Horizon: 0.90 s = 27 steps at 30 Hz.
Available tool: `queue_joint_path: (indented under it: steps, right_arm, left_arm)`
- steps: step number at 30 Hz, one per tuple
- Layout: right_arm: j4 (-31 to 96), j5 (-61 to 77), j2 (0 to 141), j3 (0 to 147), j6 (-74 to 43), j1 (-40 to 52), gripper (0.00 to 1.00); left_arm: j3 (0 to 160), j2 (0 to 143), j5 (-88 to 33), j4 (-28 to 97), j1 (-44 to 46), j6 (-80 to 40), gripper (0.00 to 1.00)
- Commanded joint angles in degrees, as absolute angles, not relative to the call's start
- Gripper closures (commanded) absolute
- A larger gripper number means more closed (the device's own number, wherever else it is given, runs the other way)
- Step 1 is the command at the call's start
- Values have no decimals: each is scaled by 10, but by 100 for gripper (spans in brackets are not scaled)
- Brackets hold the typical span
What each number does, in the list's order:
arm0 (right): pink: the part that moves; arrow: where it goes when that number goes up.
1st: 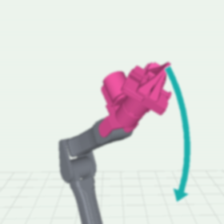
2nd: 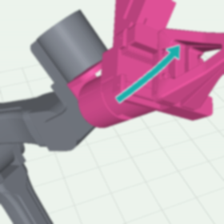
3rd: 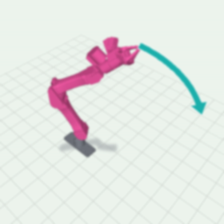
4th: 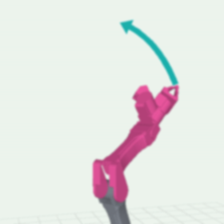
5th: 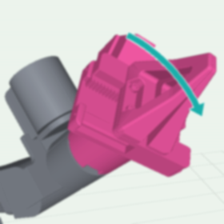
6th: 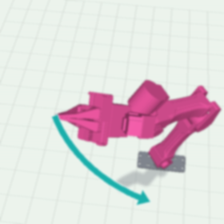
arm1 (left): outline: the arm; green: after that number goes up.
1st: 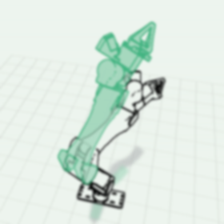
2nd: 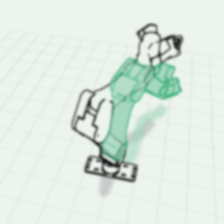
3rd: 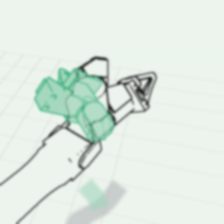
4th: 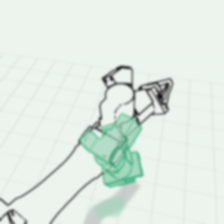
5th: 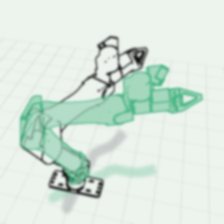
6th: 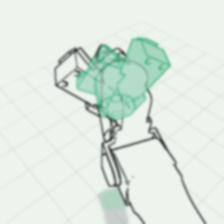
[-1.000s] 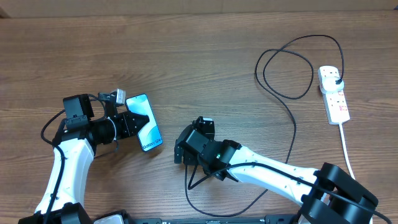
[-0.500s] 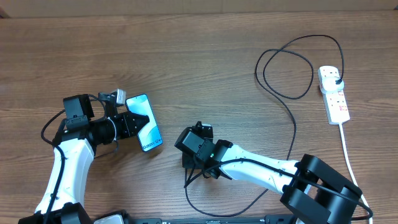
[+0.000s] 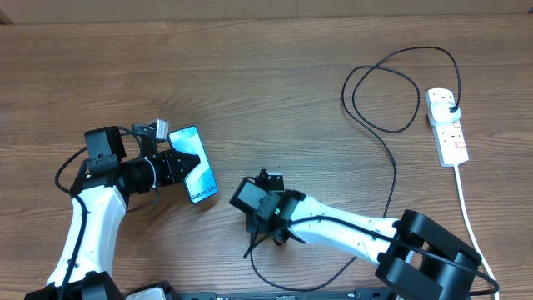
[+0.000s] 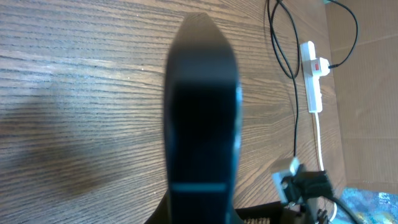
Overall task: Plug charger to phone and switch on socket
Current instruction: 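Lower the right gripper over the cable plug and close on it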
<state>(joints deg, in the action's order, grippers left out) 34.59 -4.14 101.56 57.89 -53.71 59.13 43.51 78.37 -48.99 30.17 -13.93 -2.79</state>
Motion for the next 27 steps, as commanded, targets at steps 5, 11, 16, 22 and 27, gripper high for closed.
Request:
queue_joint_path:
  steps: [5, 11, 16, 22, 27]
  right_arm:
    - [493, -50, 1018, 758, -492, 555, 47]
    - [522, -23, 1024, 782, -519, 556, 45]
    - [535, -25, 1066, 780, -541, 580, 45]
    - [538, -29, 1138, 780, -555, 598, 44]
    - [542, -29, 1175, 780, -555, 588, 43]
  left_arm:
    - [436, 769, -510, 299, -142, -17, 96]
    - [436, 769, -510, 299, -142, -17, 96]
    - [436, 769, -510, 299, -142, -17, 96]
    - [436, 769, -510, 300, -142, -17, 96]
    - [436, 769, -510, 300, -142, -17, 96]
